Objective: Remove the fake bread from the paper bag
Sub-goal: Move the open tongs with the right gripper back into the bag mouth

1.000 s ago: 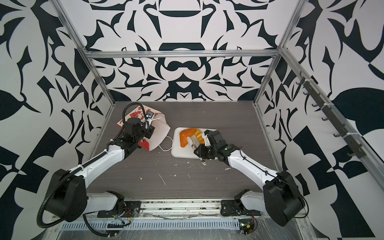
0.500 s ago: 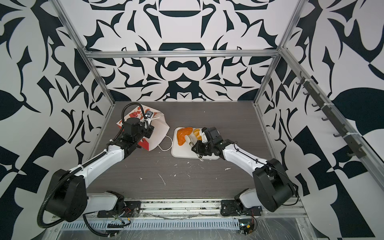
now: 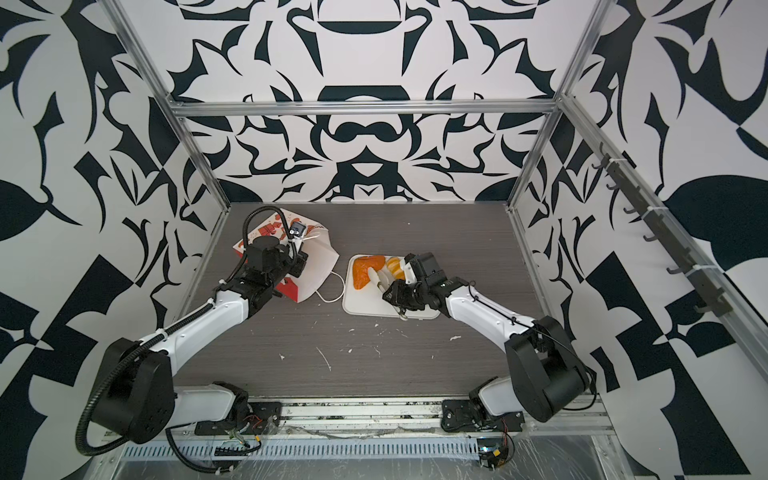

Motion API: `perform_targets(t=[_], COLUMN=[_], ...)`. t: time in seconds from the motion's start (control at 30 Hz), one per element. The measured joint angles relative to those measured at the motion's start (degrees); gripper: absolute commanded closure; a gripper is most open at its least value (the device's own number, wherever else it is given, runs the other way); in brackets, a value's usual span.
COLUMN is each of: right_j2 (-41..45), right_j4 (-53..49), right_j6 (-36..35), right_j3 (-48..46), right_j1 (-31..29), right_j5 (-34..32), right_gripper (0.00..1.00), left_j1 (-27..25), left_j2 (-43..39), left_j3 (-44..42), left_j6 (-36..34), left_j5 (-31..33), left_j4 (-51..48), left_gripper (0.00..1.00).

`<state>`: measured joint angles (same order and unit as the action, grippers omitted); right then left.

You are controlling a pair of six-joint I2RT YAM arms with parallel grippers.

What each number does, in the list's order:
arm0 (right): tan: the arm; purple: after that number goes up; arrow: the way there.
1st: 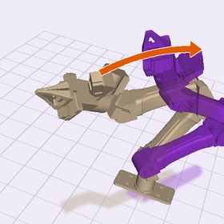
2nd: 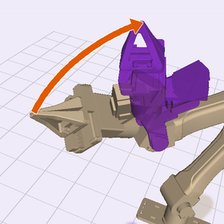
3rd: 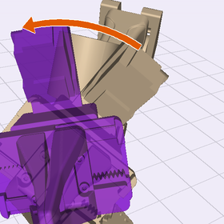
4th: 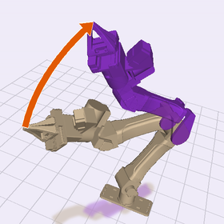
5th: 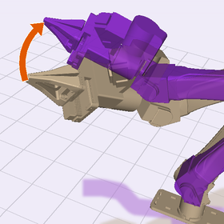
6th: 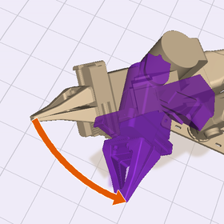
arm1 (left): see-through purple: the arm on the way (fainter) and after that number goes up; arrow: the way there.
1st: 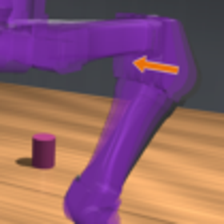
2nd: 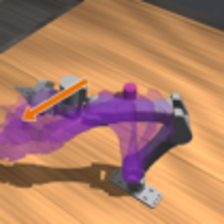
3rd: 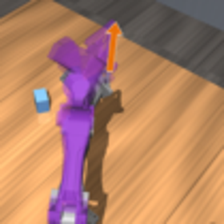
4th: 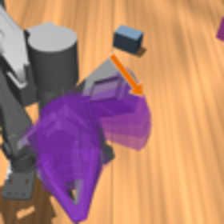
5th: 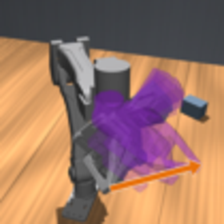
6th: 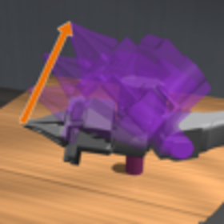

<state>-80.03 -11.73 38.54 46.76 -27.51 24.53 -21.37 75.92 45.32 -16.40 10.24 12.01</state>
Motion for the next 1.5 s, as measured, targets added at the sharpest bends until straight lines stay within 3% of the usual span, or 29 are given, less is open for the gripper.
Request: perform_targets(t=[0.3,0.57,0.8,1.17,1.5], right_j2=[5.7,11.32,7.34,-0.28,-9.25], right_j4=[-2.73,-8.09,-5.99,-2.21,-0.17], right_j6=[-0.07,-2.93,-2.91,-5.99,-7.69], right_j3=[-0.24,0.48,0.98,11.47,16.59], right_j1=[1.18,1.27,0.09,-13.42,-15.1], right_j5=[-1.55,-4.0,-1.18,1.09,2.27], right_gripper=[0.55,0.64,0.66,0.66,0.62], left_j1=[0.09,0.11,0.15,0.13,-0.17], left_j2=[0.0,0.0,-0.63,-3.74,-3.74], left_j3=[-0.04,-0.04,-0.04,-0.37,-0.33], left_j6=[0.11,0.15,0.09,-0.11,-0.37], left_j5=[-0.17,-0.68,-2.64,-6.62,-7.56], left_j4=[0.26,0.22,0.15,-1.01,-3.08], left_gripper=[1.0,1.0,1.0,1.0,1.0])
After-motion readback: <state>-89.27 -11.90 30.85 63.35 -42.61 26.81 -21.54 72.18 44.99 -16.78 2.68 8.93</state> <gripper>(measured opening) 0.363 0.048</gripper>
